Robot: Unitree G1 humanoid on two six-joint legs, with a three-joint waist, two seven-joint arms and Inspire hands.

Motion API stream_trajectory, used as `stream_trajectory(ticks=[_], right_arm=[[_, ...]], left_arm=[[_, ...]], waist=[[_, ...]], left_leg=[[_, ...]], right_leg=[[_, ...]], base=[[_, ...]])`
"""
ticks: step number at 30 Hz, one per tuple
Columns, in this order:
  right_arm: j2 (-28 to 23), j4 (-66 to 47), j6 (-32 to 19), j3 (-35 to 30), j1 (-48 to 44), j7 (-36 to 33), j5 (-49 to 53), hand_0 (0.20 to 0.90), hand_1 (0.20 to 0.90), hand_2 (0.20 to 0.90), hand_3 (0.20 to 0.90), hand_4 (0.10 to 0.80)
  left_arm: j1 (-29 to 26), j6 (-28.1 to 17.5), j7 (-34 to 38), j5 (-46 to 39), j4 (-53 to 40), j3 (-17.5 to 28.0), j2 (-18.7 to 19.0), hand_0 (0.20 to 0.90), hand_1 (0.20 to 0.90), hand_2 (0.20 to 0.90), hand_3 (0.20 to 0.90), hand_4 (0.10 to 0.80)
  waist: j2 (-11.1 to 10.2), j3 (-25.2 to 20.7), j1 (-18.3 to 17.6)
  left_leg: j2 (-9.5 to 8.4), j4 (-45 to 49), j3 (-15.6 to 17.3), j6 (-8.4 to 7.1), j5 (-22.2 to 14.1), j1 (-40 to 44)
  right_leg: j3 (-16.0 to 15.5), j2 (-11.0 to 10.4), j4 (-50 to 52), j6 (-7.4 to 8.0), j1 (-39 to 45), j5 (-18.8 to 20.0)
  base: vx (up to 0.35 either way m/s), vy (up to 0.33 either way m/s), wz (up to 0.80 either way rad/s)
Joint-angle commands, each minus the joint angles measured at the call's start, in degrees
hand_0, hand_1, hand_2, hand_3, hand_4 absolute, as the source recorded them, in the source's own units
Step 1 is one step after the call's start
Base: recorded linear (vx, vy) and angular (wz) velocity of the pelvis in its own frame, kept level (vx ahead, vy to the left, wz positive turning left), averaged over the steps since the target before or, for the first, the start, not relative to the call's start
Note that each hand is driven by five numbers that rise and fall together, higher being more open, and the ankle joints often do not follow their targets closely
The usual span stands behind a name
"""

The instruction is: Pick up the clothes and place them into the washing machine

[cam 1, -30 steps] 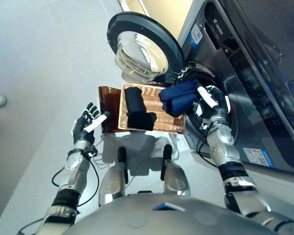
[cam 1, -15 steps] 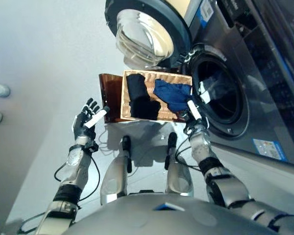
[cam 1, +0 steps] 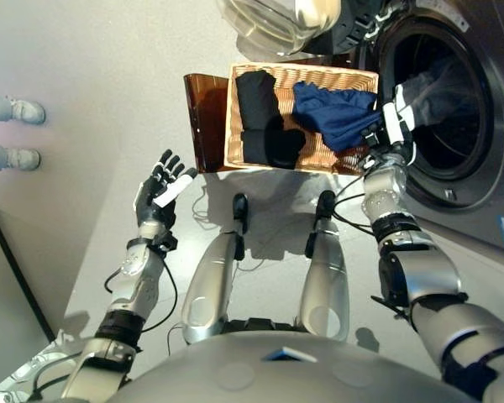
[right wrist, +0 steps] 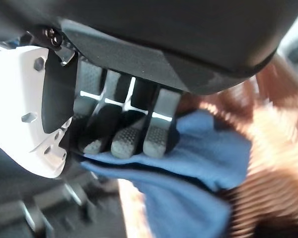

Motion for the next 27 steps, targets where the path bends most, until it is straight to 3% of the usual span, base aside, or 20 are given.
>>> stream_trajectory(ticks=[1, 5, 10, 11, 12, 19, 27], right_arm=[[-3.28, -6.44, 0.23, 4.29, -0.2, -2.09, -16.44, 0.2, 0.2, 0.2, 0.2, 0.3], [-4.12, -10.32, 1.5, 8.91, 0.09, -2.34, -25.86, 0.2, 0.2, 0.2, 0.2, 0.3], [-4.08, -6.52, 3.55, 10.81, -3.69, -3.96, -32.32, 0.2, 0.2, 0.2, 0.2, 0.3], [-4.25, -6.27, 4.29, 11.66, -4.74, -4.45, -34.47, 0.291, 0.291, 0.291, 0.291, 0.365], [-4.41, -6.41, 4.83, 12.26, -5.18, -4.8, -36.66, 0.9, 0.9, 0.9, 0.9, 0.8], [-9.15, -5.44, 10.32, 18.12, -8.84, -6.99, -57.05, 0.9, 0.9, 0.9, 0.9, 0.8], [-12.08, -1.75, 12.59, 21.85, -11.24, -6.38, -66.58, 0.9, 0.9, 0.9, 0.9, 0.8]], left_arm=[[2.77, -4.74, -0.37, 2.06, -8.62, 3.51, 5.47, 0.9, 0.9, 0.9, 0.9, 0.8], [2.62, -5.38, 0.1, 2.91, -8.82, 4.58, 5.45, 0.9, 0.9, 0.9, 0.9, 0.8], [3.36, -5.48, 0.28, 3.36, -9.94, 5.17, 6.12, 0.9, 0.9, 0.9, 0.9, 0.8], [3.56, -5.36, 0.33, 3.5, -9.75, 5.26, 6.33, 0.9, 0.9, 0.9, 0.9, 0.8], [3.76, -5.34, 0.41, 3.68, -9.9, 5.45, 6.46, 0.9, 0.9, 0.9, 0.9, 0.8], [4.09, -5.29, 0.0, 4.69, -10.59, 7.29, 6.74, 0.9, 0.9, 0.9, 0.9, 0.8], [4.14, -5.42, -0.7, 5.03, -11.44, 7.43, 7.12, 0.9, 0.9, 0.9, 0.9, 0.8]], waist=[[-1.82, -3.18, -0.47], [-2.54, -3.54, -0.69], [-2.85, -4.55, -0.13], [-2.94, -4.69, 0.03], [-3.0, -4.8, 0.1], [-3.16, -5.35, 0.31], [-3.44, -5.76, 0.5]], left_leg=[[-0.1, 2.75, -1.84, -2.01, -2.26, -2.65], [-0.33, 2.94, -2.08, -1.92, -2.16, -3.68], [-0.55, 2.51, -2.3, -1.88, -1.96, -4.51], [-0.57, 2.33, -2.32, -1.89, -1.85, -4.63], [-0.6, 2.23, -2.31, -1.85, -1.83, -4.71], [-0.74, 1.91, -2.98, -1.82, -1.39, -6.13], [-0.78, 1.92, -3.2, -1.82, -1.32, -6.92]], right_leg=[[-0.28, 0.41, 1.99, -1.35, 0.85, -3.01], [-0.27, 0.39, 1.9, -1.34, -0.04, -2.68], [-0.57, 0.25, 1.52, -1.3, -0.75, -2.26], [-0.64, 0.36, 1.4, -1.29, -0.95, -2.21], [-0.65, 0.35, 1.33, -1.29, -1.08, -2.12], [-1.06, 0.46, 1.14, -1.24, -1.88, -1.96], [-1.04, 0.52, 1.45, -1.36, -2.66, -2.1]], base=[[0.0, 0.0, 0.0], [-0.007, -0.001, 0.03], [-0.001, 0.001, 0.02], [0.0, 0.0, 0.0], [0.0, 0.0, 0.0], [-0.005, 0.001, 0.03], [-0.001, 0.0, 0.02]])
